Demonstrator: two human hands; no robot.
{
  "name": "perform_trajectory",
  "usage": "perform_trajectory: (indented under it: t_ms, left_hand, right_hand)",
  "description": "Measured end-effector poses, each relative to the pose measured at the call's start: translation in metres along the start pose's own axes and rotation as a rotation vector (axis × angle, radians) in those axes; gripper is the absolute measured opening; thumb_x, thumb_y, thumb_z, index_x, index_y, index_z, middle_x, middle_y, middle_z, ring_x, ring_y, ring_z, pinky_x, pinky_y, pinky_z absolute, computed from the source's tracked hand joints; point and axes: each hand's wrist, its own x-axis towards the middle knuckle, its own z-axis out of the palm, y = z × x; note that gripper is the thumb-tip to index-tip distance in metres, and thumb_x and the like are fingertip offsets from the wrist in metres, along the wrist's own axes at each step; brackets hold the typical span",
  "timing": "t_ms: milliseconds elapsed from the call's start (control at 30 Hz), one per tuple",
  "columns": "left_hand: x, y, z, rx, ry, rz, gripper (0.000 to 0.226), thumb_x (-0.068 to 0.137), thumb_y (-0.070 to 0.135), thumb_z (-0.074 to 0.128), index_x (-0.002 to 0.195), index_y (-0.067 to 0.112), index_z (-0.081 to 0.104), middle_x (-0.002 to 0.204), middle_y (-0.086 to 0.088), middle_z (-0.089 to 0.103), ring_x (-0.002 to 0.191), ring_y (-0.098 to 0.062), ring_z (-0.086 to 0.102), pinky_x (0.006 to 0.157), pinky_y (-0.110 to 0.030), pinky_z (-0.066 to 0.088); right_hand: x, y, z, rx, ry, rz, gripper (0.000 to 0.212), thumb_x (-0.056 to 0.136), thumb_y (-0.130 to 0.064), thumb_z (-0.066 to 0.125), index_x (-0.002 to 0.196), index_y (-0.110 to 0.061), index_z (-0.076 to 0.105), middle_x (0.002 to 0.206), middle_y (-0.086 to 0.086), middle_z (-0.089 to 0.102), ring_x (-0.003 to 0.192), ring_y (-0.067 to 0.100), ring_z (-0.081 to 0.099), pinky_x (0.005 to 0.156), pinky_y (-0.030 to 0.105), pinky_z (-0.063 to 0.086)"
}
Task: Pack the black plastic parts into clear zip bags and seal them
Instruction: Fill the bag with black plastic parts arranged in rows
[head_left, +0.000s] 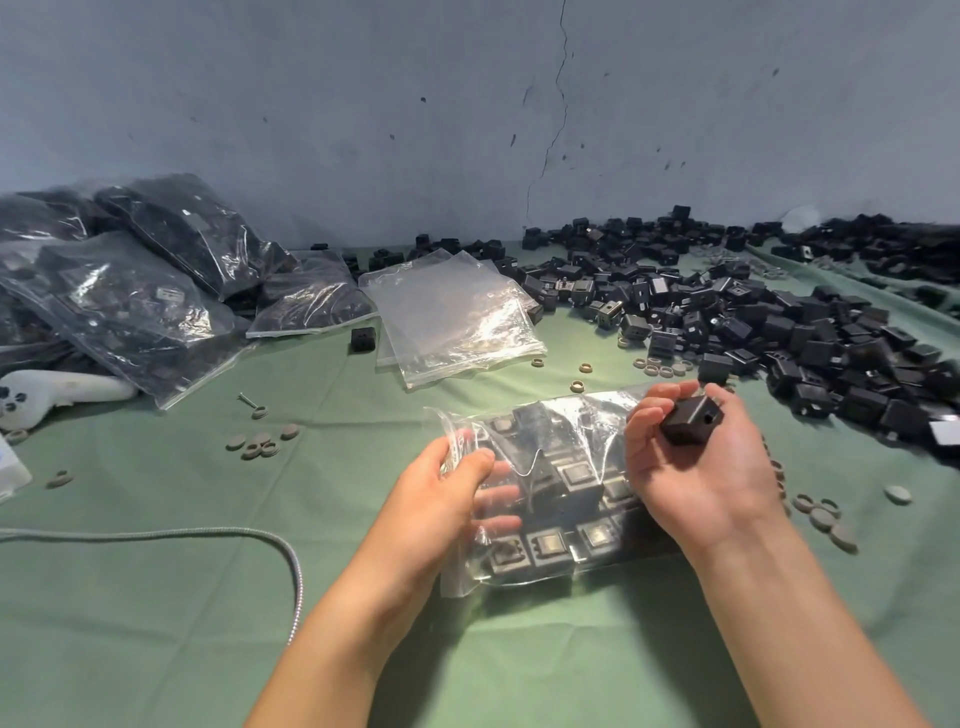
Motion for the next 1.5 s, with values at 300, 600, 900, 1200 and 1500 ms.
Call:
perform_trajectory:
  t_ms: [300,600,900,1200,1500]
  left_hand:
    - [-0.002,0.006,0.005,-0.163,-0.024,-0.064,0.01,0.098,0.011,0.056,0.104,0.014,0.063,0.098,-0.018,0.074,0.083,-0.026,0.075,0.062,-0.031,0.061]
    - [0.001,0.016,-0.036,0.078,0.489,0.345,0.014,0.099,0.014,0.051,0.097,0.021,0.063,0.082,-0.003,0.064,0.052,-0.007,0.057,0.042,-0.02,0.046]
    - [-0.02,0.017,-0.006,0.079,0.021,0.423,0.027,0.09,0.029,0.058,0.115,0.023,0.062,0.087,-0.006,0.068,0.066,-0.016,0.062,0.056,-0.027,0.053]
    - [-0.009,0.01,-0.03,0.353,0.273,0.345,0.017,0.084,0.037,0.067,0.098,0.028,0.061,0.083,0.004,0.072,0.076,-0.008,0.067,0.071,-0.027,0.05]
    - [0.006,-0.016,-0.032,0.26,0.241,0.08,0.013,0.09,0.023,0.069,0.1,0.017,0.063,0.071,0.006,0.074,0.057,-0.001,0.063,0.055,-0.019,0.05]
  right_hand:
    - [-0.001,0.003,0.008,-0.265,-0.014,-0.078,0.036,0.098,-0.055,0.049,0.086,-0.022,0.056,0.071,-0.007,0.052,0.048,0.004,0.044,0.039,0.015,0.039]
    - [-0.009,0.031,0.022,-0.707,-0.329,-0.108,0.029,0.097,-0.011,0.054,0.125,-0.006,0.056,0.11,0.017,0.071,0.105,0.029,0.071,0.091,0.035,0.059]
    - [-0.014,0.073,0.017,-1.06,-0.572,-0.047,0.058,0.089,-0.032,0.056,0.143,-0.012,0.051,0.124,0.001,0.071,0.116,0.017,0.067,0.102,0.029,0.051]
    - [-0.01,0.059,0.018,-1.272,-0.528,-0.372,0.049,0.095,-0.041,0.042,0.139,-0.023,0.05,0.125,-0.01,0.066,0.105,-0.007,0.064,0.088,0.007,0.048]
    - [0.004,0.019,0.007,-1.322,-0.127,-0.743,0.029,0.108,-0.022,0.039,0.128,-0.022,0.06,0.115,-0.012,0.066,0.108,-0.009,0.058,0.077,-0.002,0.041]
